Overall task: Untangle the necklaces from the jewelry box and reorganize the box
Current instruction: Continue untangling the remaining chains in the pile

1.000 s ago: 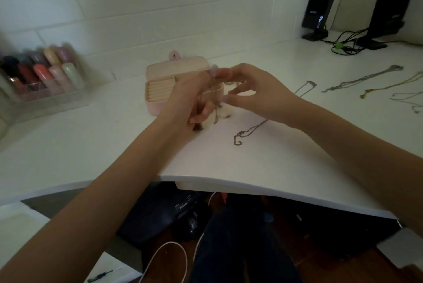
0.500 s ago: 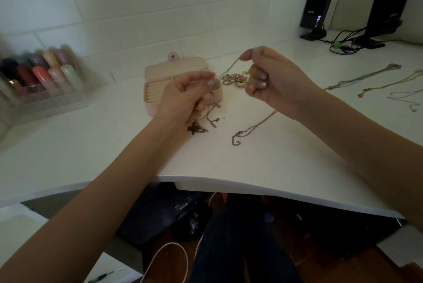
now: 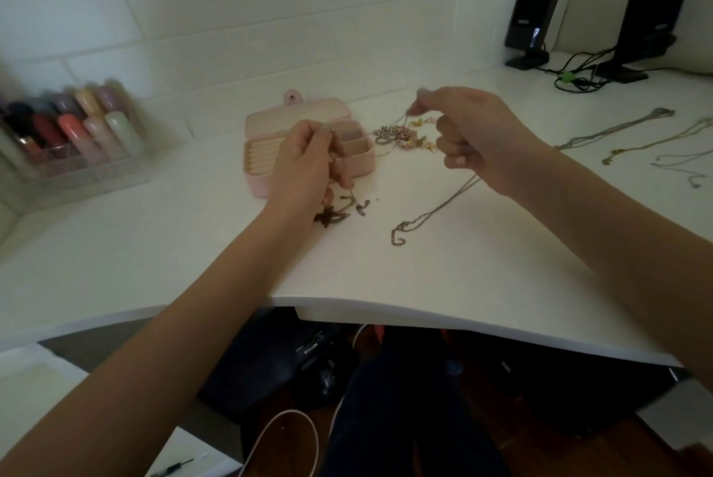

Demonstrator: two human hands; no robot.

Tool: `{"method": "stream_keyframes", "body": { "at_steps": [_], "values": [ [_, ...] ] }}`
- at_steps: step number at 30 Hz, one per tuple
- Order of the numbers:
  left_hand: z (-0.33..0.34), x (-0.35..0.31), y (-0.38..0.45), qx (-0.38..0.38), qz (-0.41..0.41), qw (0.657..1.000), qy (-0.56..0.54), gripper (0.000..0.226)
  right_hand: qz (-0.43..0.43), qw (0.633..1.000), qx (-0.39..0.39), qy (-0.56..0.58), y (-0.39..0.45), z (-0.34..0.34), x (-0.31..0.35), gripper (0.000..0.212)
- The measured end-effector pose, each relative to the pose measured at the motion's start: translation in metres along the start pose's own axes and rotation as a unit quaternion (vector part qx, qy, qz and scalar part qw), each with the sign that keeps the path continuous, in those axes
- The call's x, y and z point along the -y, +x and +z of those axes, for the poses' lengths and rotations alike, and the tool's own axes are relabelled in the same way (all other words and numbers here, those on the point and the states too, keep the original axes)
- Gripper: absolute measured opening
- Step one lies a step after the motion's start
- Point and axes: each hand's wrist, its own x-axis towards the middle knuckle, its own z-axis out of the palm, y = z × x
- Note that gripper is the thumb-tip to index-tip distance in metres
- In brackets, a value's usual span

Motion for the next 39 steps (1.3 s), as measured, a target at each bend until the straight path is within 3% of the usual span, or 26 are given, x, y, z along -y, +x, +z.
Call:
{"method": "stream_keyframes", "body": {
  "at_steps": [5,11,14,16,20,22,25,28,33,36,39],
  "values": [
    [-0.003,-0.001,0.002,-0.024,0.015,1.000,0.010,0.023,-0.030,0.965,0.021,-0.261,-0.005,0.008,-0.003,0.026],
    [-0.002,-0.001,0.002,0.072,0.007,0.996,-0.055,0.025,-0.098,0.897,0.038,-0.430,-0.006,0.014,-0.020,0.008],
    [0.000,-0.002,-0.002,0.143,0.014,0.988,-0.058,0.022,-0.160,0.917,0.087,-0.354,-0.004,0.020,-0.024,0.017],
    [0.001,-0.002,-0.003,0.164,0.021,0.985,-0.051,0.020,-0.161,0.939,0.107,-0.286,-0.004,0.023,-0.023,0.011],
    [-0.001,-0.002,0.000,0.112,0.005,0.993,-0.045,0.021,-0.063,0.990,0.116,-0.045,-0.003,0.018,-0.012,0.016],
    [-0.003,-0.003,0.001,0.075,-0.003,0.997,-0.019,0.025,-0.013,0.993,0.085,0.080,-0.004,0.012,-0.002,0.016],
    [-0.004,-0.001,0.000,0.043,0.020,0.998,0.031,0.030,0.019,0.987,0.039,0.157,-0.003,-0.001,0.008,0.013],
    [-0.005,0.005,-0.001,-0.021,0.091,0.986,0.142,0.034,0.030,0.987,0.023,0.158,0.001,-0.011,0.008,0.012],
    [-0.006,0.008,-0.006,-0.090,0.176,0.912,0.360,0.032,-0.012,0.991,0.046,0.123,0.001,-0.011,0.008,0.016],
    [-0.006,0.005,-0.006,-0.134,0.167,0.901,0.377,0.024,-0.061,0.996,0.019,0.060,0.002,-0.014,0.010,0.016],
    [-0.008,0.005,-0.002,-0.153,0.154,0.913,0.345,0.019,-0.115,0.990,-0.023,-0.083,0.002,-0.015,0.009,0.016]
  ]
}}
